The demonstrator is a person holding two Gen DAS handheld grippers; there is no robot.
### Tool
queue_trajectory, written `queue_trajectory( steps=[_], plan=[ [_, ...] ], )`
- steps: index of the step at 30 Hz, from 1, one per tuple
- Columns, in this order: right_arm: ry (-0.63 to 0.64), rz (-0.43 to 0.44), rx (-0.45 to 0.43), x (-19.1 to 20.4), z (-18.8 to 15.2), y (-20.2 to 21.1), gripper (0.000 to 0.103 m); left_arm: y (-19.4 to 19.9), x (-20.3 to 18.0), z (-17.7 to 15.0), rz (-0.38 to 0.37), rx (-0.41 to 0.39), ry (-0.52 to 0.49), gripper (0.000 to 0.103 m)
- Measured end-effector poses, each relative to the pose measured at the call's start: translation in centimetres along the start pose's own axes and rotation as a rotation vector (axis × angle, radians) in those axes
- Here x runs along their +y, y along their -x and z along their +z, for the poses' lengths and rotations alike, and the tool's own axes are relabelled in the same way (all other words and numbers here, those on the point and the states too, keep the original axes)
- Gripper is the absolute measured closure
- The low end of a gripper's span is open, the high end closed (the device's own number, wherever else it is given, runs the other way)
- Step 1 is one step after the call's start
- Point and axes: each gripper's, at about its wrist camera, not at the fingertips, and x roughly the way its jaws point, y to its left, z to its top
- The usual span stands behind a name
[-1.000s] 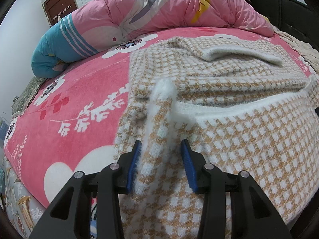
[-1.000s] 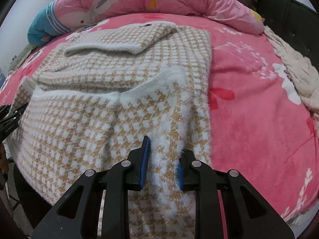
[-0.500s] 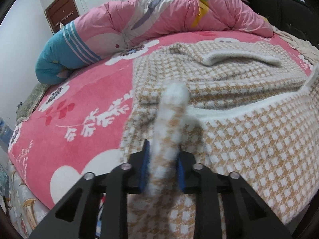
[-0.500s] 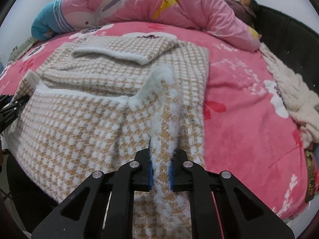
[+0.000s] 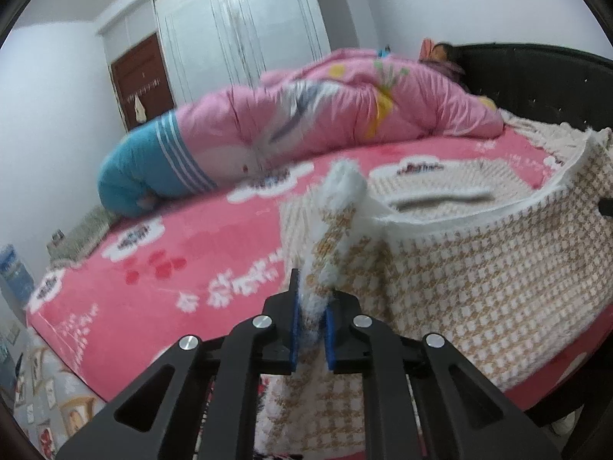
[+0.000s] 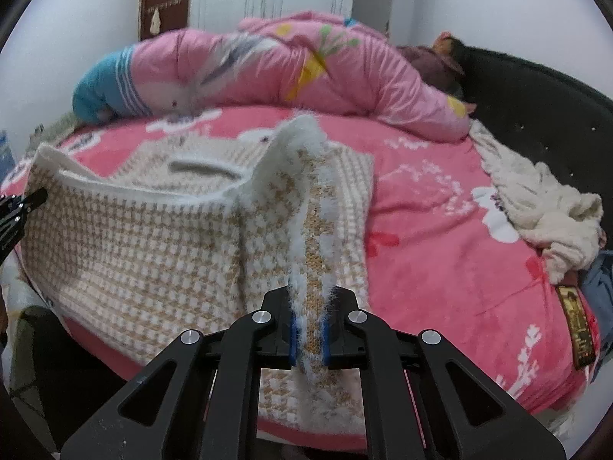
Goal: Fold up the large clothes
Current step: 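Lift the coat with both tools and fold it over onto itself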
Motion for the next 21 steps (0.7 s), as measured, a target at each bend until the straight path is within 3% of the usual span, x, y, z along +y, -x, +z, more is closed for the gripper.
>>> queue_trajectory(
  steps=[6, 11, 17, 21],
  plan=[
    [-0.005, -0.003, -0.081, -1.1, 2.7, 0.9, 0.097, 1.7, 0.2, 3.6, 0.012, -0.121, -0.010, 0.093],
    [0.009, -0.013, -0.128, -1.9, 6.1, -0.6, 0.097, 0.2, 0.3, 7.5, 0.026, -0.189, -0.030, 0.093],
    [0.016, -0.007, -0.163, -3.2, 11.6, -4.8, 0.097, -6.0, 1.6, 13.1, 0.016, -0.196, -0.031, 0.093],
    [-0.021, 0.040, -0.122, -4.6, 15.6, -11.0, 0.097, -12.6, 1.9, 15.9, 0.005, -0.127, -0.045, 0.093]
  ],
)
